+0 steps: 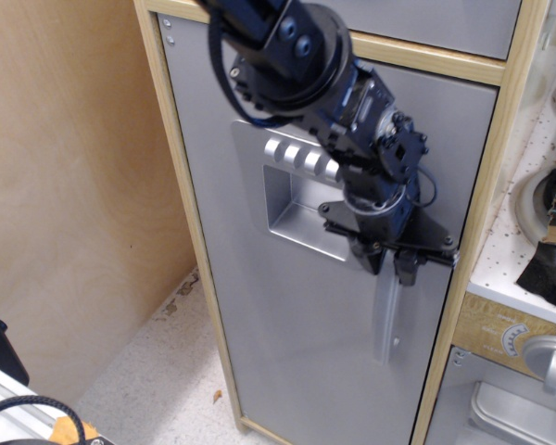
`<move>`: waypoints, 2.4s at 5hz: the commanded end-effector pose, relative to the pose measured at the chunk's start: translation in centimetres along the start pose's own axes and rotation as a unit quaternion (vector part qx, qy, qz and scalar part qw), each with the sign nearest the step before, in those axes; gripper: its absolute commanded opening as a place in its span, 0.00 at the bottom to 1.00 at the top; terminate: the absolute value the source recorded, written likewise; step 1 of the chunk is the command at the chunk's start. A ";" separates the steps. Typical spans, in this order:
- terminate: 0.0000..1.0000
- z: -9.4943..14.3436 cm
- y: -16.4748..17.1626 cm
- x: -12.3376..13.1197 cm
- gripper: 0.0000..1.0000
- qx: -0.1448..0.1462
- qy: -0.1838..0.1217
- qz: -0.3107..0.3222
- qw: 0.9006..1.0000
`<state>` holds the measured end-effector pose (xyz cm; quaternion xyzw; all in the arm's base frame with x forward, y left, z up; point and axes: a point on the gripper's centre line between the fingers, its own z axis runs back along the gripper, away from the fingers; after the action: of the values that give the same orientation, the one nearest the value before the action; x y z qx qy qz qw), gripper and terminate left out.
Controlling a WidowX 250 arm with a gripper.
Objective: Open fridge
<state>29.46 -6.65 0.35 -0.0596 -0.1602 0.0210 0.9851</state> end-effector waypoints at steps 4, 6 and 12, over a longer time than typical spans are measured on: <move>0.00 2.2 -5.9 -12.7 1.00 -0.035 0.042 0.132 0.990; 0.00 0.2 -10.3 -8.9 1.00 -0.077 0.061 0.067 0.993; 0.00 5.4 -10.2 -0.6 1.00 0.034 0.071 -0.024 0.997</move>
<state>26.84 -15.04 4.47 -0.0076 -0.0629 -0.0052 0.9980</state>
